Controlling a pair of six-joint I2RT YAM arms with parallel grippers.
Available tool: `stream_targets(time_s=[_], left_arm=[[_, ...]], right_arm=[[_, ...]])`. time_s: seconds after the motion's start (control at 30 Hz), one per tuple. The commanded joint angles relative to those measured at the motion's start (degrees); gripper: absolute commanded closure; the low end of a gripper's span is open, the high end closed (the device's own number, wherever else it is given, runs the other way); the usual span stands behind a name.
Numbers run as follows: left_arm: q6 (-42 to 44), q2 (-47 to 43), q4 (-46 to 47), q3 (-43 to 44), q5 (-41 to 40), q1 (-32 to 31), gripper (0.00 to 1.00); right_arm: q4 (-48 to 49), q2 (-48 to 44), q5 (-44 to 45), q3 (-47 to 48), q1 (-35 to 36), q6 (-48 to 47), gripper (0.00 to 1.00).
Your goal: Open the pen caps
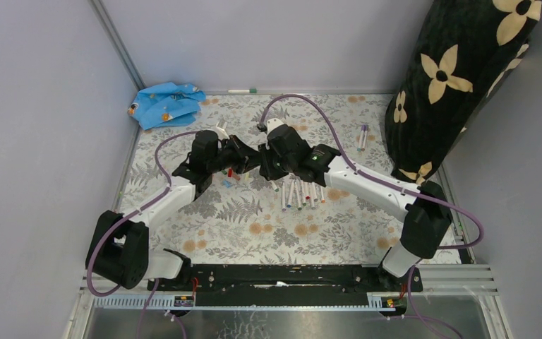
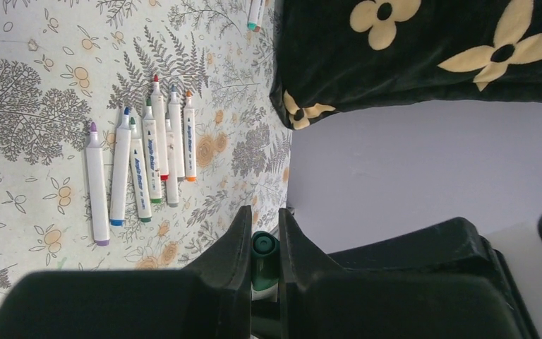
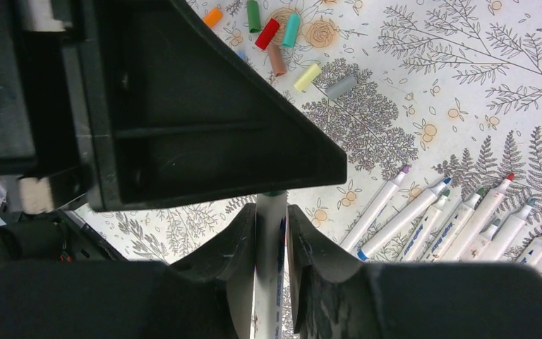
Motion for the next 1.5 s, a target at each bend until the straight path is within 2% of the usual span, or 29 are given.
stream_targets(time_s=[0.0, 0.1, 0.6, 0.77, 0.87, 0.93, 1.03, 1.23, 1.33, 1.47], left_arm=[[-1.0, -1.9, 3.3, 0.7, 1.8, -0.3, 1.00], [-0.6, -2.0, 2.8, 1.2, 0.9, -0.2, 1.00], [10.0, 8.7, -8.1, 13.3, -10.9, 8.2, 1.00], [12.9, 9.8, -9.7, 13.7, -13.2, 8.6, 1.00], [18.1, 10.0, -17.8, 14.0, -16.6, 8.6, 1.00], [20.8, 10.3, -23.2, 13.0, -20.8, 8.6, 1.00], [22.2, 10.5, -26.3, 9.3, -25.2, 8.5, 1.00], [21.1, 11.0, -24.7, 1.8, -30.9, 8.6, 0.97], [20.5, 11.8, -23.7, 0.7, -31.9, 8.5, 0.93], [20.2, 12.3, -23.1, 0.1, -33.2, 8.5, 0.92]], right_arm=[[2.5, 0.8, -0.2, 2.2, 0.4, -0.3, 0.76], [2.2, 1.3, -0.1, 2.3, 0.4, -0.3, 1.00], [6.0, -4.9, -0.3, -14.7, 1.6, 4.5, 1.00], [6.3, -5.8, 1.5, -16.0, 2.3, 5.1, 1.00], [5.7, -5.2, 4.9, -14.6, 2.3, 5.2, 1.00], [5.7, -3.9, 7.3, -13.5, 2.2, 6.0, 1.00], [5.6, -0.8, 11.0, -11.9, 2.2, 7.7, 1.00], [6.2, 5.2, 16.5, -10.8, 2.2, 10.5, 1.00], [5.8, 7.8, 18.4, -10.3, 2.2, 10.8, 1.00], [6.5, 9.3, 20.3, -11.1, 1.9, 11.1, 1.00]])
